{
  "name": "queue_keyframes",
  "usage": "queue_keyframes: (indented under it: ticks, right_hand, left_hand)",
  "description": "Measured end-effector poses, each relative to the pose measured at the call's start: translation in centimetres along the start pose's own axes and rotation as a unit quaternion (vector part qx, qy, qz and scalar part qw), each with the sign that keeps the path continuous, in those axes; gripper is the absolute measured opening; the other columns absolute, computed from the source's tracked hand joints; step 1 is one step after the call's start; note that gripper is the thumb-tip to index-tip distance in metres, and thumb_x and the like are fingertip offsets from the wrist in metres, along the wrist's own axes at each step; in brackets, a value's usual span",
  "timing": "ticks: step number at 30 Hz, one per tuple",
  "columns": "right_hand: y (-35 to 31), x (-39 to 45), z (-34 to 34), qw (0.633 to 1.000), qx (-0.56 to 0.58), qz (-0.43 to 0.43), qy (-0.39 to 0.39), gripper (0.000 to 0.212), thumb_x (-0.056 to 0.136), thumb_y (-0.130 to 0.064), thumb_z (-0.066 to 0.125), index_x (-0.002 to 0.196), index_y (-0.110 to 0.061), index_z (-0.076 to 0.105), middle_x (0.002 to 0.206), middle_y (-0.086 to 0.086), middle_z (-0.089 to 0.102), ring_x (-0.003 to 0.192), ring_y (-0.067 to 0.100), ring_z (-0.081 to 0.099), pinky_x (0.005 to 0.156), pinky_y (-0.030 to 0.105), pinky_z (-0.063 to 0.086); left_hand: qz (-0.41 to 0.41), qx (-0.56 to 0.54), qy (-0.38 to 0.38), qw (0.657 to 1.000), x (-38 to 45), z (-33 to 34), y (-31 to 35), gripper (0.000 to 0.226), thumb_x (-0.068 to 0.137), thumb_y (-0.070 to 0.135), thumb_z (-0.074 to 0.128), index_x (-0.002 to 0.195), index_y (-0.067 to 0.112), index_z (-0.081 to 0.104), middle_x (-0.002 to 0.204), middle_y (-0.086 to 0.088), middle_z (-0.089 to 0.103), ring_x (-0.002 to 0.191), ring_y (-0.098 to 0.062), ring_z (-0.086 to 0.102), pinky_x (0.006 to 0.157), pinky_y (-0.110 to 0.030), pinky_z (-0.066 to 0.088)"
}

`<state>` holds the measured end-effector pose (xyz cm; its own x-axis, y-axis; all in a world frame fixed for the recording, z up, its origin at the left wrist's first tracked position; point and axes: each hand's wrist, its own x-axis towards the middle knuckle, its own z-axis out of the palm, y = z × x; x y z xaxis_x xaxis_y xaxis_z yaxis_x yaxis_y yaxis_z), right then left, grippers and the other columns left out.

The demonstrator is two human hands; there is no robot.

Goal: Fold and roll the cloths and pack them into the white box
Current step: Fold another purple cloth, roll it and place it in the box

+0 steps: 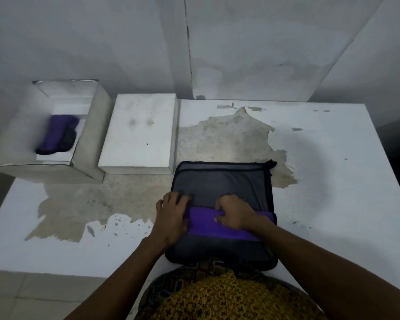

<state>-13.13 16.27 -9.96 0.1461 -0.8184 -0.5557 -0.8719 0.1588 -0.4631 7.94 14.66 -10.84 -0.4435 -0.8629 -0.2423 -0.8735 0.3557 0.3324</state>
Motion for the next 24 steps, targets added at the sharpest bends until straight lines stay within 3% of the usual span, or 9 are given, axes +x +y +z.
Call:
queue_keyframes:
  ticks: [4, 8, 10, 13, 19, 21, 24]
  right_hand:
    - [-0.2, -0.1, -1.1, 0.998, 0.055, -0.023, -0.022, 0.021, 0.077, -0.023, 0.070, 0.094, -0.012, 0.064, 0.097, 0.011, 0.065, 0.093, 0.025, 0.061, 0.076, 0.028, 0.046]
    - [-0.4, -1.0, -2.7, 0.984, 0.172, -0.034, -0.015, 0.019, 0.080, -0.014, 0.073, 0.095, -0.004, 0.066, 0.091, 0.010, 0.064, 0.085, 0.021, 0.058, 0.072, 0.025, 0.042]
    - [-0.8, -1.8, -3.9, 0.953, 0.301, -0.033, -0.031, 0.014, 0.083, -0.005, 0.070, 0.095, 0.000, 0.066, 0.087, 0.016, 0.064, 0.078, 0.022, 0.058, 0.069, 0.030, 0.047]
    - [-1.6, -2.8, -5.8, 0.891, 0.449, -0.030, -0.061, 0.018, 0.088, 0.000, 0.061, 0.105, 0.005, 0.063, 0.096, 0.023, 0.065, 0.078, 0.024, 0.062, 0.070, 0.026, 0.053]
    - [-3.7, -4.5, -8.3, 0.785, 0.609, -0.042, -0.107, 0.037, 0.086, 0.006, 0.058, 0.123, 0.010, 0.053, 0.110, 0.025, 0.062, 0.090, 0.026, 0.064, 0.085, 0.032, 0.055]
    - [-4.0, -5.0, -9.3, 0.769, 0.629, -0.053, -0.104, 0.047, 0.080, 0.009, 0.062, 0.126, 0.008, 0.052, 0.117, 0.026, 0.061, 0.098, 0.031, 0.063, 0.091, 0.039, 0.053]
    - [-4.3, -5.6, -10.5, 0.780, 0.616, -0.059, -0.093, 0.058, 0.071, 0.011, 0.068, 0.127, 0.005, 0.053, 0.126, 0.028, 0.058, 0.113, 0.040, 0.057, 0.101, 0.050, 0.047]
  left_hand:
    - [0.067, -0.024, 0.018, 0.997, -1.1, 0.2, 1.0, 0.092, 0.062, 0.018, 0.066, 0.147, 0.018, 0.030, 0.158, -0.011, 0.017, 0.145, -0.032, 0.010, 0.110, -0.052, 0.020]
    - [0.114, -0.079, 0.025, 0.990, -1.9, 0.4, 1.4, 0.109, 0.059, 0.024, 0.064, 0.152, 0.017, 0.006, 0.161, -0.003, -0.007, 0.148, -0.021, -0.009, 0.117, -0.053, 0.012]
    - [0.134, -0.128, 0.042, 0.982, -2.0, 0.1, 1.7, 0.106, 0.063, 0.024, 0.065, 0.152, 0.015, 0.008, 0.161, -0.003, 0.001, 0.149, -0.019, -0.002, 0.116, -0.054, 0.019]
    - [0.161, -0.200, 0.093, 0.962, -1.3, -0.8, 3.0, 0.091, 0.075, 0.023, 0.072, 0.149, 0.008, 0.021, 0.158, -0.009, 0.021, 0.147, -0.021, 0.018, 0.112, -0.051, 0.031]
    - [0.144, -0.341, 0.181, 0.911, 0.9, -4.8, 5.9, 0.055, 0.086, 0.014, 0.065, 0.137, 0.008, 0.047, 0.147, -0.006, 0.044, 0.138, -0.014, 0.038, 0.113, -0.039, 0.035]
    - [0.128, -0.394, 0.154, 0.897, 1.5, -6.5, 6.2, 0.053, 0.086, 0.011, 0.064, 0.137, 0.012, 0.049, 0.140, 0.000, 0.052, 0.130, -0.008, 0.048, 0.109, -0.034, 0.040]
    - [0.104, -0.441, 0.091, 0.887, 2.2, -8.7, 6.3, 0.054, 0.085, 0.005, 0.065, 0.135, 0.019, 0.052, 0.131, 0.004, 0.059, 0.120, -0.005, 0.056, 0.103, -0.029, 0.046]
